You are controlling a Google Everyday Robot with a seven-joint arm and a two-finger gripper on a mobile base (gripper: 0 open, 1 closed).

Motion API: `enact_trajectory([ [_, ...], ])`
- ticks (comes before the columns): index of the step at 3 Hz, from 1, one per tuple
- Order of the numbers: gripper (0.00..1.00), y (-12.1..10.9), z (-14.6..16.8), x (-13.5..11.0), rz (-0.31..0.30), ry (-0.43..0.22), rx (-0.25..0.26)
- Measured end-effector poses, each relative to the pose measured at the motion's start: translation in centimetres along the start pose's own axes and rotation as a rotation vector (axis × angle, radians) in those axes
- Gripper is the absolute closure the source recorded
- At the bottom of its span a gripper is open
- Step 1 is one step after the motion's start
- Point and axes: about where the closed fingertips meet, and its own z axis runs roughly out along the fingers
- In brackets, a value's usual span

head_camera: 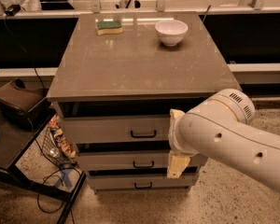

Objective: Open top drawer

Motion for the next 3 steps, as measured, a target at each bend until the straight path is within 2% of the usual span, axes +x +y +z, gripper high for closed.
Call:
enact_trajectory([
  [1,0.00,0.4,1.1,-0.5,-0.020,0.016,-0.021],
  [3,0.00,1.5,6.5,-3.2,-0.122,0.033,-0.046],
])
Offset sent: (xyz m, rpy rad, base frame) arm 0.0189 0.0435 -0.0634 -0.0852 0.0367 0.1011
